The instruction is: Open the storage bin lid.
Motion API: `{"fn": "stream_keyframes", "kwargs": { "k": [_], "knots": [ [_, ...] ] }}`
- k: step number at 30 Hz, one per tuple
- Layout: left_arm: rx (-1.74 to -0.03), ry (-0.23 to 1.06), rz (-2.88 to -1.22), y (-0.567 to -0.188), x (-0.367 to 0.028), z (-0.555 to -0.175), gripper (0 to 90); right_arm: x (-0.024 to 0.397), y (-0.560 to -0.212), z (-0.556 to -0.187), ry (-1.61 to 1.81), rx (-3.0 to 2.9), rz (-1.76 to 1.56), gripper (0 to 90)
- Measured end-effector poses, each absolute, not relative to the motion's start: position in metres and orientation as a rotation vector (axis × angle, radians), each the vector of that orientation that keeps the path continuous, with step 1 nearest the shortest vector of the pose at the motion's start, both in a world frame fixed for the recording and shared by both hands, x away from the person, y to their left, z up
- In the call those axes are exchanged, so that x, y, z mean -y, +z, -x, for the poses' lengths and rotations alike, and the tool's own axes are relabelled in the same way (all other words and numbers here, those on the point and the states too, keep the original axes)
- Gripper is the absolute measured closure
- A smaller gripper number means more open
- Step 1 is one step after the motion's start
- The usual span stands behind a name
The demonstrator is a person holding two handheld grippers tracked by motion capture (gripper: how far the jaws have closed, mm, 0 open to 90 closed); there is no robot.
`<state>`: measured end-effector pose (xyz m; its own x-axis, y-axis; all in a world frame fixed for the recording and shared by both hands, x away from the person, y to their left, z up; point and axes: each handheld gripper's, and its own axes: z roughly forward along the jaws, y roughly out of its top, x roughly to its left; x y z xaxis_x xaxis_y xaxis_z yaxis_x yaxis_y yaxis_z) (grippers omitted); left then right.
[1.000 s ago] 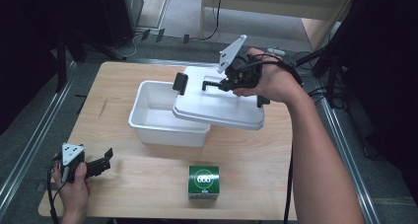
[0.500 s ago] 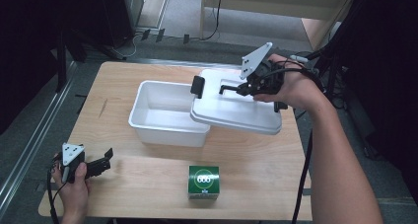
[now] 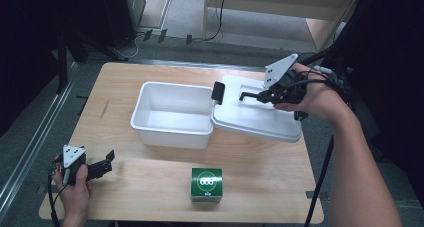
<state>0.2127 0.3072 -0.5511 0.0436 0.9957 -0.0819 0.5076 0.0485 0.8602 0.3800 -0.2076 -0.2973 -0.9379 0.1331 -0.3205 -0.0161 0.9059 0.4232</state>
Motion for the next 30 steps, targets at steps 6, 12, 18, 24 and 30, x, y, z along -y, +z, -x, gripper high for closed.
{"fn": "stream_keyframes", "kwargs": {
  "k": [6,12,18,24,30],
  "knots": [
    [-1.563,0.814,-1.554,-0.551,-0.307,-0.213,1.7,0.225,-0.312,-0.378,0.597,-2.716,-0.088,85.6],
    [-1.56,0.814,-1.553,-0.551,-0.307,-0.212,1.7,0.235,-0.327,-0.377,0.601,-2.713,-0.102,85.6],
    [-1.561,0.814,-1.557,-0.551,-0.307,-0.212,1.7,0.242,-0.349,-0.376,0.589,-2.717,-0.108,85.6],
    [-1.558,0.811,-1.555,-0.551,-0.307,-0.212,1.7,0.248,-0.372,-0.375,0.585,-2.722,-0.115,85.6],
    [-1.559,0.81,-1.554,-0.551,-0.307,-0.212,1.7,0.253,-0.396,-0.376,0.573,-2.733,-0.137,85.6]
  ]
}}
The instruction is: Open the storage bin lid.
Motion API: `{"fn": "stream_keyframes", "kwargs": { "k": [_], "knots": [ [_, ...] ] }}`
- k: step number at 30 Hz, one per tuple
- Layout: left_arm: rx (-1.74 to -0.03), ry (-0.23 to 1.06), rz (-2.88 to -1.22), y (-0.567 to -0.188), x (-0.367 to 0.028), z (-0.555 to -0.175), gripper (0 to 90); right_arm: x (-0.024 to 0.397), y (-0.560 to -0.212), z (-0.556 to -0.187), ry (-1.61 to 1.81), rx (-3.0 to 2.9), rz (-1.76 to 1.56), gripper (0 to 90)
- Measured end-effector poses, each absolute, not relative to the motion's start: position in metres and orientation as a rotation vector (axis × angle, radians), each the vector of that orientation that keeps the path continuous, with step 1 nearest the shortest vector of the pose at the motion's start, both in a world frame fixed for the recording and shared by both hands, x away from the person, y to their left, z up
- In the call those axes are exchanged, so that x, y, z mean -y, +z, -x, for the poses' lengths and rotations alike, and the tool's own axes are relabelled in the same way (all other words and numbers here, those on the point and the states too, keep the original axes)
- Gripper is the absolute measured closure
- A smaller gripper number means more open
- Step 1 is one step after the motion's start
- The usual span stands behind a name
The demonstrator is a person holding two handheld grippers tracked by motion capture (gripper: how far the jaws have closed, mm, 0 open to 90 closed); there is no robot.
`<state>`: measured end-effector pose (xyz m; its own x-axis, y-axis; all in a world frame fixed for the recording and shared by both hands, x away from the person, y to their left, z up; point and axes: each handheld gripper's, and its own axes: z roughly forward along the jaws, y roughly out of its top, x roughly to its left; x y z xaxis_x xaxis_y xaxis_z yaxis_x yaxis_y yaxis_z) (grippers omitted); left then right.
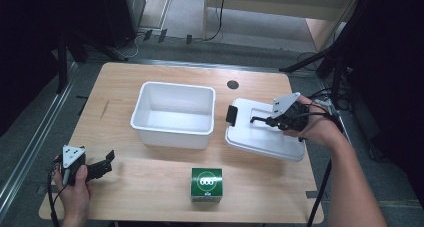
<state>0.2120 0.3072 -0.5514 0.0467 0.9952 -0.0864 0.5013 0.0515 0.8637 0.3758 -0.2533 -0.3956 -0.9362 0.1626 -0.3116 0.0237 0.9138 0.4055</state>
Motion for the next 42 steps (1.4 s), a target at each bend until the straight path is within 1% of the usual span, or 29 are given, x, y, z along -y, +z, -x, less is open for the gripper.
{"fn": "stream_keyframes", "kwargs": {
  "k": [10,26,31,32,36,39,41,42],
  "knots": [
    [-1.559,0.81,-1.553,-0.551,-0.307,-0.212,1.7,0.257,-0.433,-0.378,0.54,-2.756,-0.174,85.5],
    [-1.558,0.806,-1.555,-0.551,-0.308,-0.211,1.7,0.261,-0.471,-0.383,0.542,-2.729,-0.213,85.5],
    [-1.56,0.816,-1.551,-0.551,-0.306,-0.211,1.7,0.261,-0.472,-0.383,0.557,-2.723,-0.218,84.3],
    [-1.56,0.816,-1.552,-0.551,-0.306,-0.211,1.7,0.261,-0.472,-0.382,0.557,-2.734,-0.224,79.6],
    [-1.56,0.812,-1.553,-0.551,-0.307,-0.211,1.7,0.258,-0.469,-0.377,0.571,-2.819,-0.279,47.6],
    [-1.56,0.814,-1.551,-0.551,-0.307,-0.211,1.7,0.256,-0.461,-0.37,0.583,-2.814,-0.371,32.9],
    [-1.564,0.818,-1.551,-0.551,-0.307,-0.21,3.3,0.255,-0.455,-0.364,0.58,-2.804,-0.425,23.9],
    [-1.563,0.817,-1.55,-0.551,-0.307,-0.21,3.3,0.254,-0.452,-0.36,0.569,-2.801,-0.442,17.3]
  ]
}}
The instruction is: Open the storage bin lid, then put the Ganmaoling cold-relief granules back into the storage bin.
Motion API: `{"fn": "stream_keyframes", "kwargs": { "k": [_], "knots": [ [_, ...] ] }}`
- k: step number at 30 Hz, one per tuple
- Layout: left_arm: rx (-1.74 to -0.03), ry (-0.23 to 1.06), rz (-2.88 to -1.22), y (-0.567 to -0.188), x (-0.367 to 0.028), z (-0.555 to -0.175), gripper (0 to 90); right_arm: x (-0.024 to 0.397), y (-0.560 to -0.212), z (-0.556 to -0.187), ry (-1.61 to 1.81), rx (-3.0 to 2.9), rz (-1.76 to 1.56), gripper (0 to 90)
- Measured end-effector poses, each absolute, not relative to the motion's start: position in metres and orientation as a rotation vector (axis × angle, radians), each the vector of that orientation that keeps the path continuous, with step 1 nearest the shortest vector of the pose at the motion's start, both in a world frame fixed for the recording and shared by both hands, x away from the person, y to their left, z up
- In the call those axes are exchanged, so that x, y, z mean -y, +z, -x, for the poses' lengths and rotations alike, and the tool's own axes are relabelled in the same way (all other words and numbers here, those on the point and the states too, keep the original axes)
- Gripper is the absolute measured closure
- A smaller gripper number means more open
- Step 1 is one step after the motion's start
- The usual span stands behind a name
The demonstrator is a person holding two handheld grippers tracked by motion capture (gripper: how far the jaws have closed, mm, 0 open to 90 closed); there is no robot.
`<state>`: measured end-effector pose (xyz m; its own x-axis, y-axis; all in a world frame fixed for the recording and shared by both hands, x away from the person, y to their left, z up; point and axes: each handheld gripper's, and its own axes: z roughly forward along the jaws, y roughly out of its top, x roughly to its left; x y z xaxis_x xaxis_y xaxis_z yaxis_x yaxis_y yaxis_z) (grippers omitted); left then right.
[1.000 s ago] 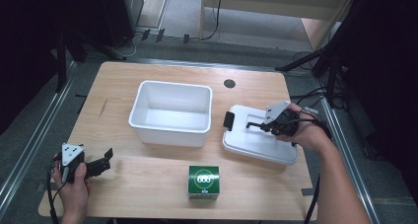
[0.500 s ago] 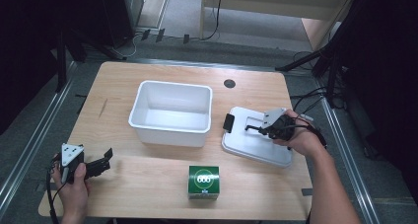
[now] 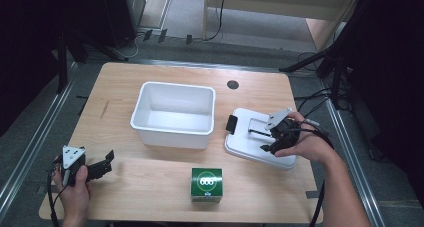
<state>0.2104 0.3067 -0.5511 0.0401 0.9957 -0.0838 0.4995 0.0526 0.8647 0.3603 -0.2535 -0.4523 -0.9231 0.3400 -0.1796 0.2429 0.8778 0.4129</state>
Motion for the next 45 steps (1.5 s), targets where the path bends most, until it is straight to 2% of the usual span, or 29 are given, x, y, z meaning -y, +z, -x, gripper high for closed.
{"fn": "stream_keyframes", "kwargs": {
  "k": [3,4,17,45],
  "knots": [
    [-1.568,0.81,-1.548,-0.551,-0.307,-0.211,3.3,0.251,-0.447,-0.353,0.523,-2.798,-0.497,1.7],
    [-1.569,0.81,-1.548,-0.551,-0.308,-0.211,3.3,0.25,-0.446,-0.352,0.525,-2.812,-0.518,0.0],
    [-1.56,0.812,-1.553,-0.551,-0.307,-0.21,3.3,0.222,-0.433,-0.323,0.585,-2.813,-0.498,0.0],
    [-1.559,0.811,-1.565,-0.551,-0.306,-0.212,3.4,0.138,-0.437,-0.26,0.623,-2.897,-0.216,0.0]
  ]
}}
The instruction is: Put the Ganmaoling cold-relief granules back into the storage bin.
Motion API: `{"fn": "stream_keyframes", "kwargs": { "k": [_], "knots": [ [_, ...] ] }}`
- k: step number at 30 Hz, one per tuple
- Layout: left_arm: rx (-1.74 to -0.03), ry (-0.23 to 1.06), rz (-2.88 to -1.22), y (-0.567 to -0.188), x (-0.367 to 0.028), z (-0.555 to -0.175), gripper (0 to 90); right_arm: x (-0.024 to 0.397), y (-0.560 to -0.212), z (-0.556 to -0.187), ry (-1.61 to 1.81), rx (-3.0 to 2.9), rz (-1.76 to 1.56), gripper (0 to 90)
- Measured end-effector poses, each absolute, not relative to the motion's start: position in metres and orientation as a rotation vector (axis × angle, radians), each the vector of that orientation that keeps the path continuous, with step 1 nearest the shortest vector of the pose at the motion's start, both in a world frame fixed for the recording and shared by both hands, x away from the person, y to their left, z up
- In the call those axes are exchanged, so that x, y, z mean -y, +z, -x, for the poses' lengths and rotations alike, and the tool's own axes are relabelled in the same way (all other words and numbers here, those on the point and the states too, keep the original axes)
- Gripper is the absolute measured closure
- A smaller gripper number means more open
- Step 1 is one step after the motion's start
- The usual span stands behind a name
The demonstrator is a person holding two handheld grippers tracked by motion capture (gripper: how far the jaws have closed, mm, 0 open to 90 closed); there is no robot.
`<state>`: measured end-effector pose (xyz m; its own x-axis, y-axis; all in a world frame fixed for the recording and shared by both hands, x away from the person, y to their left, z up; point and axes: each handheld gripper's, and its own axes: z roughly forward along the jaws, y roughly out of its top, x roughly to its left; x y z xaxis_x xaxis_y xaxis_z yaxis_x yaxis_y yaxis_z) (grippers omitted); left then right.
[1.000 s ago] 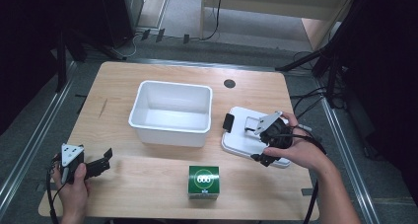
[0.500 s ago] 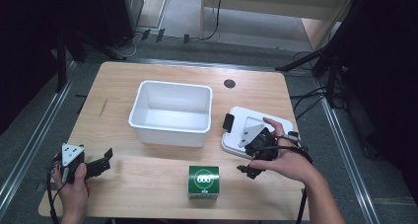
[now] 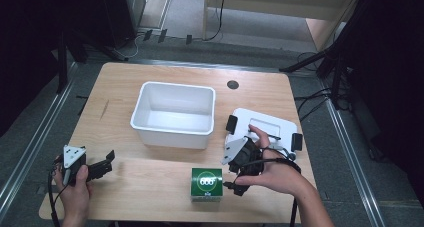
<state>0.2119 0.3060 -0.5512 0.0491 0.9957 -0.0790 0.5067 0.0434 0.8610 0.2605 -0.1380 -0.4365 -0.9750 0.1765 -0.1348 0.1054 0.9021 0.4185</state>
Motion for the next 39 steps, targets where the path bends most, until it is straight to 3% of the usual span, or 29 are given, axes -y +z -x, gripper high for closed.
{"fn": "stream_keyframes", "kwargs": {
  "k": [19,39],
  "knots": [
    [-1.555,0.806,-1.563,-0.551,-0.306,-0.213,3.5,0.101,-0.452,-0.236,0.561,-2.931,-0.07,0.0],
    [-1.557,0.794,-1.562,-0.551,-0.307,-0.214,3.5,0.071,-0.476,-0.238,0.465,-2.981,0.042,0.0]
  ]
}}
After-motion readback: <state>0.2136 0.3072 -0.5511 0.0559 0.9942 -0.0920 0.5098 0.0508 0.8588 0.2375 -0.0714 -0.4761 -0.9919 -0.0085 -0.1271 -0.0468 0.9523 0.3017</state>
